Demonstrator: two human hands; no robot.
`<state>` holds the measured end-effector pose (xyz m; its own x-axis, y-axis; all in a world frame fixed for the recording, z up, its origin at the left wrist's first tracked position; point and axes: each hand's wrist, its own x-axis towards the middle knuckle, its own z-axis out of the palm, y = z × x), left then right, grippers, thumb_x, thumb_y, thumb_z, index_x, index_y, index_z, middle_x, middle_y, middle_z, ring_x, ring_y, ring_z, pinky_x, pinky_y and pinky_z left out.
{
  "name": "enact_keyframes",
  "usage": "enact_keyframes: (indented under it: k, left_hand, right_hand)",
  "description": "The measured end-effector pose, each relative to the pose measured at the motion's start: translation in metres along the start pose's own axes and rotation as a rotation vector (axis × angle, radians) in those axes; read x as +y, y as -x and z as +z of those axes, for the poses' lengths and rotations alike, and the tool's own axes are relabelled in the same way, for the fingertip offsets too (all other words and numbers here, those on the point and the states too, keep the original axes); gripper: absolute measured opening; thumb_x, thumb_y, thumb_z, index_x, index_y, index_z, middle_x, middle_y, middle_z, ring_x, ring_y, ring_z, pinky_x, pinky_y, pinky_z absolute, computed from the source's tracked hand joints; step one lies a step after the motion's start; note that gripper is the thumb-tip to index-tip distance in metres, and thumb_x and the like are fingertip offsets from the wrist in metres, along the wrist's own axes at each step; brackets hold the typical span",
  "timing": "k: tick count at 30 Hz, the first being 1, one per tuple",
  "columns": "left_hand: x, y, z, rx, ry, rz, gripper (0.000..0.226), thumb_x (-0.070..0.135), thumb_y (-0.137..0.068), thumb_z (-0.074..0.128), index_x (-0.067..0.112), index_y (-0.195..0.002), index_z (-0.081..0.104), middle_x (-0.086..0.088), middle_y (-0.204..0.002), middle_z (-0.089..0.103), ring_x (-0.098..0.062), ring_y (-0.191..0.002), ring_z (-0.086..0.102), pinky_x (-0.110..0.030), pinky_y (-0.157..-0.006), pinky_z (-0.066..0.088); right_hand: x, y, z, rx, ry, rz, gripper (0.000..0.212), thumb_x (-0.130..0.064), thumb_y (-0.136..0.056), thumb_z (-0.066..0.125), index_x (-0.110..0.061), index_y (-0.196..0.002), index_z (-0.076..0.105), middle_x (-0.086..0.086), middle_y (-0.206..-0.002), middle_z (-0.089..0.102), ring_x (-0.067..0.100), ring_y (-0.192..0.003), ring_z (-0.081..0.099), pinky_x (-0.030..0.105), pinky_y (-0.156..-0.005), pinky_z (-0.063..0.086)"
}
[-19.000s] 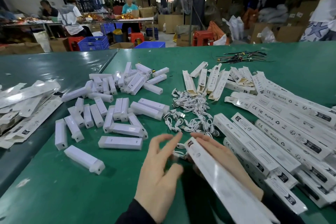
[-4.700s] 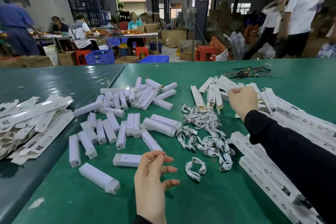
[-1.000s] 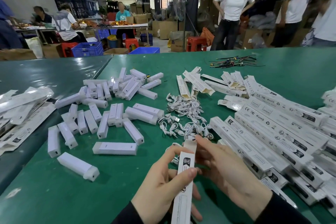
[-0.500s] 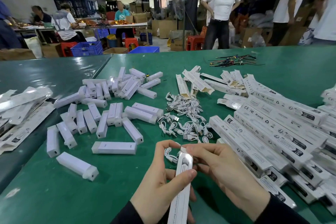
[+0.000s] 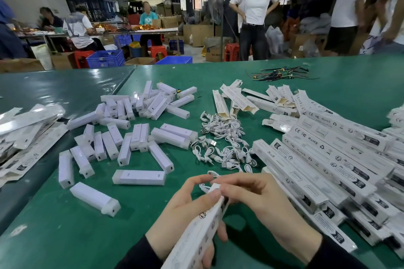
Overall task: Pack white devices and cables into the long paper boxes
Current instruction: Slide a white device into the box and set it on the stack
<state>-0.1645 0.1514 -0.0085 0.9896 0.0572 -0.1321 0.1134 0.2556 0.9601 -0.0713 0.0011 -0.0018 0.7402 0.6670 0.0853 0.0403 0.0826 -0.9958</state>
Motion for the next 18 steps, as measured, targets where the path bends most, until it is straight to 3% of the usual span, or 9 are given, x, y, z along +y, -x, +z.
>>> enact_keyframes:
  k: [3,5,7,9,11,13,16,18]
  left_hand:
    - [0.005,0.004,0.003,-0.063,0.363,-0.039,0.083,0.059,-0.071,0.061,0.000,-0.128,0.049,-0.031,-0.060,0.060,-0.024,-0.026,0.052,-0.023,-0.026,0.042]
    - [0.003,-0.004,-0.005,0.078,0.571,-0.013,0.080,0.064,-0.079,0.043,0.002,-0.128,0.052,-0.021,-0.055,0.056,-0.019,-0.026,0.047,-0.018,-0.027,0.038]
    - [0.000,-0.006,-0.016,0.295,0.583,0.103,0.082,0.074,-0.079,0.035,0.008,-0.119,0.061,-0.012,-0.065,0.059,-0.017,-0.041,0.050,-0.020,-0.037,0.041]
    - [0.003,-0.009,-0.018,0.498,0.414,0.209,0.080,0.078,-0.069,0.041,0.016,-0.111,0.069,-0.009,-0.080,0.063,-0.017,-0.060,0.056,-0.029,-0.053,0.047]
    - [0.005,-0.011,-0.016,0.656,0.288,0.241,0.068,0.069,-0.061,0.053,0.021,-0.104,0.071,-0.006,-0.093,0.068,-0.015,-0.078,0.062,-0.037,-0.074,0.051]
    - [0.007,-0.013,-0.014,0.714,0.285,0.244,0.058,0.058,-0.063,0.058,0.018,-0.103,0.071,-0.007,-0.098,0.072,-0.017,-0.086,0.066,-0.040,-0.083,0.052]
    - [0.009,-0.011,-0.016,0.677,0.364,0.284,0.035,0.043,-0.085,0.055,0.014,-0.101,0.064,-0.006,-0.077,0.070,-0.017,-0.063,0.066,-0.032,-0.057,0.056]
    - [0.012,-0.006,-0.019,0.645,0.426,0.297,0.020,0.034,-0.092,0.053,0.017,-0.097,0.062,-0.006,-0.066,0.063,-0.016,-0.047,0.055,-0.026,-0.044,0.050]
  right_hand:
    - [0.006,-0.002,0.006,-0.022,-0.178,0.056,0.020,-0.023,-0.076,0.079,-0.011,-0.090,0.072,0.007,-0.086,0.073,0.014,-0.073,0.064,0.026,-0.067,0.055]
    - [0.008,-0.003,0.010,0.047,-0.254,0.053,0.038,-0.027,-0.066,0.079,-0.010,-0.097,0.067,0.012,-0.084,0.069,0.019,-0.066,0.063,0.028,-0.061,0.054]
    - [0.010,-0.002,0.011,0.086,-0.253,0.044,0.050,-0.027,-0.060,0.082,-0.008,-0.103,0.064,0.011,-0.089,0.069,0.027,-0.065,0.067,0.029,-0.061,0.055]
    - [0.012,0.000,0.012,0.038,-0.194,0.044,0.047,-0.015,-0.064,0.089,-0.008,-0.102,0.063,0.009,-0.095,0.070,0.031,-0.068,0.069,0.030,-0.064,0.055]
    - [0.015,0.003,0.019,-0.053,-0.064,0.042,0.039,-0.013,-0.063,0.089,-0.015,-0.094,0.065,0.007,-0.094,0.069,0.026,-0.068,0.064,0.030,-0.062,0.048]
    - [0.019,0.006,0.027,-0.123,0.024,0.045,0.036,-0.023,-0.059,0.089,-0.021,-0.086,0.066,0.000,-0.085,0.067,0.019,-0.066,0.057,0.028,-0.059,0.041]
    - [0.020,0.005,0.036,-0.070,0.147,0.020,0.032,-0.045,-0.065,0.081,-0.022,-0.082,0.068,0.001,-0.074,0.066,0.014,-0.066,0.057,0.039,-0.063,0.047]
    - [0.018,-0.002,0.036,0.015,0.227,-0.069,0.027,-0.048,-0.077,0.071,-0.021,-0.081,0.069,0.001,-0.074,0.066,0.009,-0.069,0.058,0.039,-0.069,0.049]
